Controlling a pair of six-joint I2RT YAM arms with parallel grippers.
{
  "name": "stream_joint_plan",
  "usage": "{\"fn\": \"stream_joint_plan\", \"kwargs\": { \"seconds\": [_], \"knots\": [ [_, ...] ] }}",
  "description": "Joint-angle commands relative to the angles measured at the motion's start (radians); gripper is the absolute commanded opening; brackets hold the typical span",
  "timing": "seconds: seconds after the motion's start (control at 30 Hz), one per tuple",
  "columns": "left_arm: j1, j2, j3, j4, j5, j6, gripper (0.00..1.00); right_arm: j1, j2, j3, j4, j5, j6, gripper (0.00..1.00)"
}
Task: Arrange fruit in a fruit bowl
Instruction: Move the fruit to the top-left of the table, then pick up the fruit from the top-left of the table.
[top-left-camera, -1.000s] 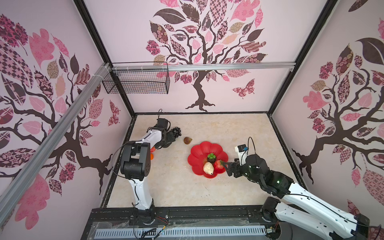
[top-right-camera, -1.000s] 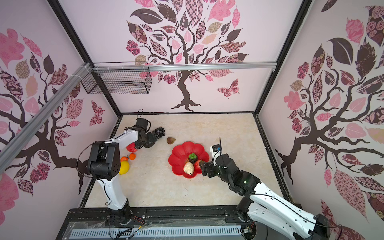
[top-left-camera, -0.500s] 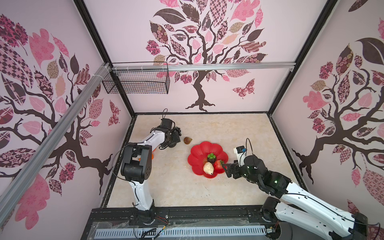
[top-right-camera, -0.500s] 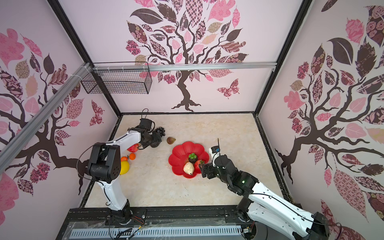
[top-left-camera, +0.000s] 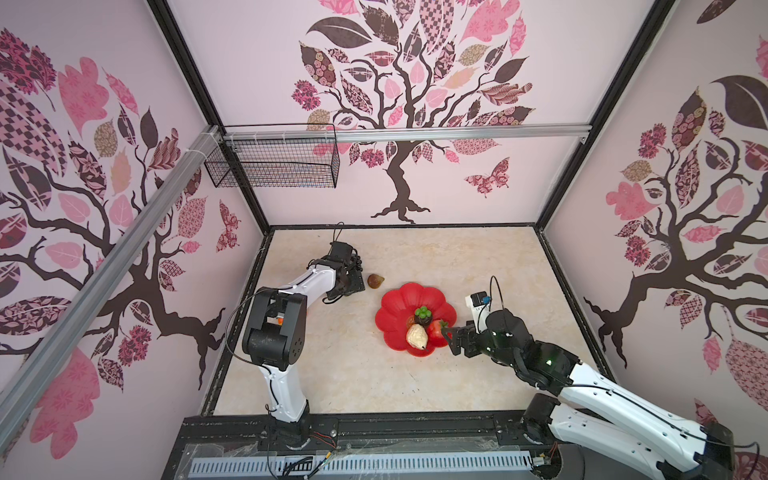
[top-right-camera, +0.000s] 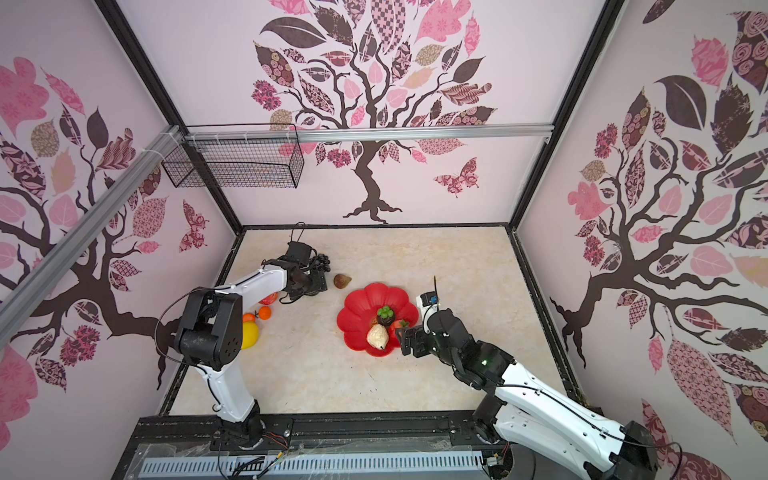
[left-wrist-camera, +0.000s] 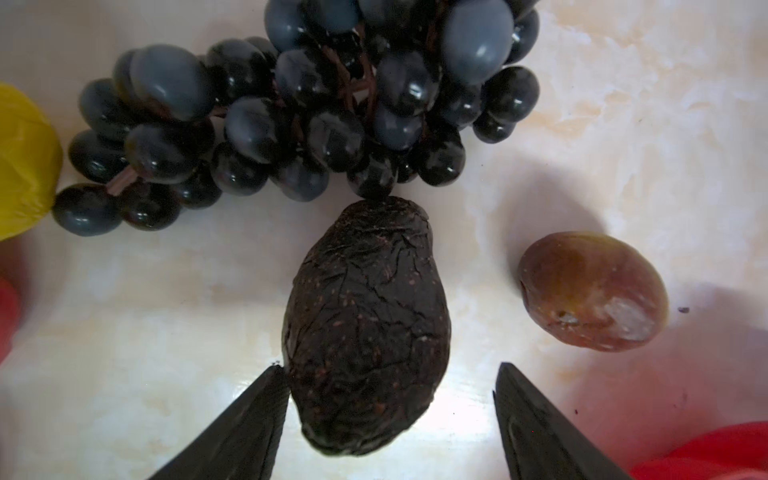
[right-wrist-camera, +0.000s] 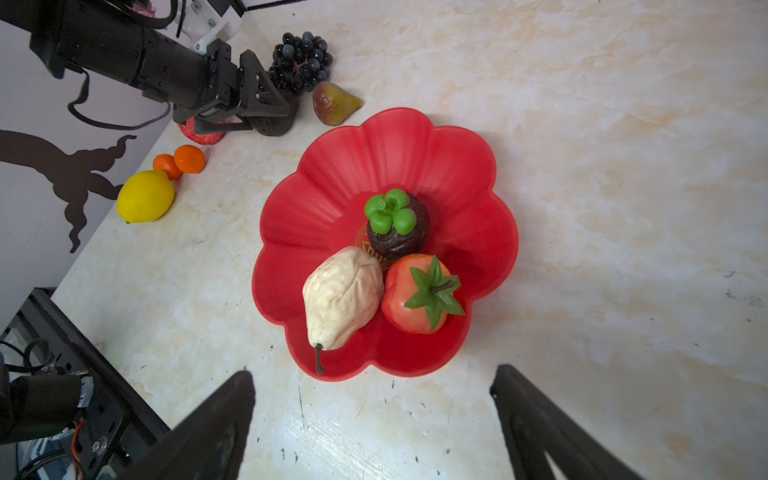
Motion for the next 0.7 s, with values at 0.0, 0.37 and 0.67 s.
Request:
{"fn": "stream_joint_plan", "kwargs": {
  "seconds": [0.0, 0.37, 0.67],
  "knots": [
    [0.002, 0.039, 0.026, -0.003, -0.043, 0.008, 0.79, 0.005, -0.01, 0.008, -0.013, 0.002, 0.004, 0.93],
    [0.002, 0.086, 0.072, -0.012, -0.075, 0.011, 0.65, 0.005, -0.018, 0.007, -0.019, 0.007, 0.012, 0.93],
    [0.004, 0.102, 0.085, -0.001, -0.099, 0.022, 0.71, 0.005, -0.004, 0.007, -0.013, -0.006, 0.014, 0.92]
  ]
}}
